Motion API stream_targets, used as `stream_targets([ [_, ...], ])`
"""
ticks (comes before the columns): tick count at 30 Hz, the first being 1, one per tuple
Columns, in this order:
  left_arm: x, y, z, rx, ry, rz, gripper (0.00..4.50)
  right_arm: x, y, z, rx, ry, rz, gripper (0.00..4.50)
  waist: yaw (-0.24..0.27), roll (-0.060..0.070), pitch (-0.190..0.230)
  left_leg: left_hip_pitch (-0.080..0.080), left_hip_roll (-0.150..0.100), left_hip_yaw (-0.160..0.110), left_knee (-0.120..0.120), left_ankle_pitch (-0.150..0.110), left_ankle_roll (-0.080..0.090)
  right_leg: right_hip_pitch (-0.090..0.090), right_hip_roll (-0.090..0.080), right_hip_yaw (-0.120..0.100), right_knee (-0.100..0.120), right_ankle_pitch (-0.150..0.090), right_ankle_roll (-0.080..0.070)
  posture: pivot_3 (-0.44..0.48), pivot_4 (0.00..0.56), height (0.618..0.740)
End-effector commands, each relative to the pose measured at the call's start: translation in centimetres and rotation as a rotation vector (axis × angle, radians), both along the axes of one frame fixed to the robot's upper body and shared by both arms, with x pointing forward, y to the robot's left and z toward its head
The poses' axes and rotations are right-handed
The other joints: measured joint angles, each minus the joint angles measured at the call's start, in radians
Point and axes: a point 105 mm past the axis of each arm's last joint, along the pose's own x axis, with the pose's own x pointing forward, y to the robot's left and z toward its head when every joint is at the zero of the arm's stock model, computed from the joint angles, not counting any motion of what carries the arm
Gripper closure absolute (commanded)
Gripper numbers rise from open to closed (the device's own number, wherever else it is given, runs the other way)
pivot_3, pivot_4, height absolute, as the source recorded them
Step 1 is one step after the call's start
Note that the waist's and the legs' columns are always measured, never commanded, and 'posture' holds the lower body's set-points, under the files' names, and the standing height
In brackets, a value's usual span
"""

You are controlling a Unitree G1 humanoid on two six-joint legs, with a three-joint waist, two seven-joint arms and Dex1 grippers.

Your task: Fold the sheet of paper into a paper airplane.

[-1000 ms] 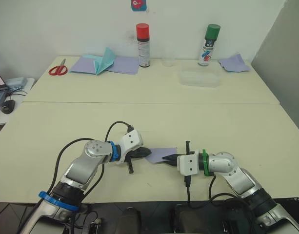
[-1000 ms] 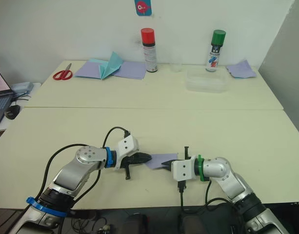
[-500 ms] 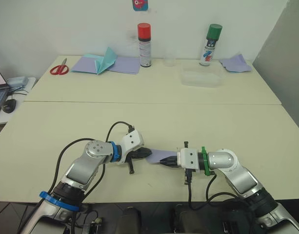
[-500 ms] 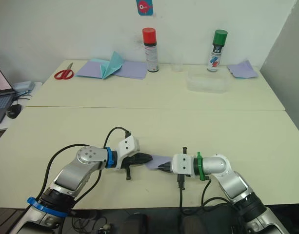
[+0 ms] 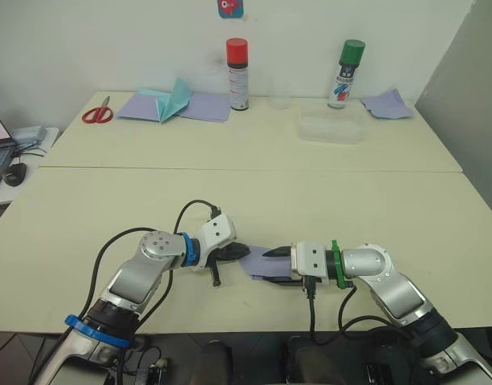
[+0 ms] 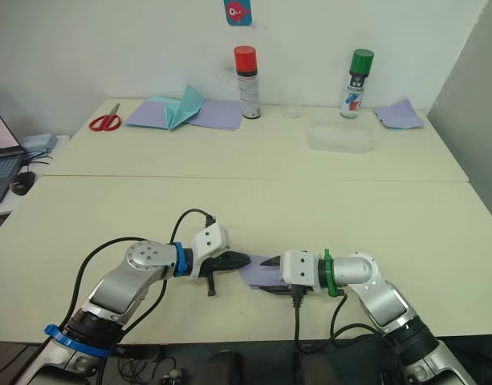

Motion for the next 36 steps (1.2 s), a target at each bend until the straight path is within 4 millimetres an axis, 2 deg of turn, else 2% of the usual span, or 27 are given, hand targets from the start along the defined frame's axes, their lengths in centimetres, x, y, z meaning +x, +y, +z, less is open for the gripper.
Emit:
stream_targets([
  [1,-0.6,0.7,-2.2,0.065,0.072,0.029,4.5,0.2,0.1,1.3,0.014,-0.071,0.014,2.2,0.0,0.0,0.0,0.0,0.0,0.0,0.0,0.0,0.0,0.0,0.0,0.0,0.0,0.0,0.0,0.0,0.15,0.74],
  [9,-0.8,0.8,-2.3,0.068,0.074,0.028,4.5,-0.6,0.1,0.5,-0.018,-0.142,0.062,2.2,0.0,0.0,0.0,0.0,0.0,0.0,0.0,0.0,0.0,0.0,0.0,0.0,0.0,0.0,0.0,0.0,0.15,0.74],
  [22,-0.7,0.8,-2.3,0.072,0.071,0.026,4.5,0.3,0.3,0.0,-0.032,-0.179,-0.001,2.2,0.0,0.0,0.0,0.0,0.0,0.0,0.0,0.0,0.0,0.0,0.0,0.0,0.0,-0.001,-0.002,0.0,0.15,0.74],
  [29,-0.6,0.9,-2.2,0.074,0.068,0.025,4.5,-1.4,0.2,0.3,-0.002,-0.13,0.028,2.2,0.0,0.0,0.0,0.0,0.0,0.0,-0.001,0.0,0.0,0.0,0.0,0.0,0.0,-0.001,-0.001,0.0,0.15,0.74],
  [36,-0.7,0.8,-2.3,0.075,0.072,0.021,4.5,0.3,0.1,0.2,-0.003,-0.167,-0.057,2.2,0.0,0.0,0.0,0.0,0.0,0.0,-0.001,0.0,0.0,0.0,-0.001,0.0,-0.001,-0.003,-0.005,0.0,0.15,0.74],
])
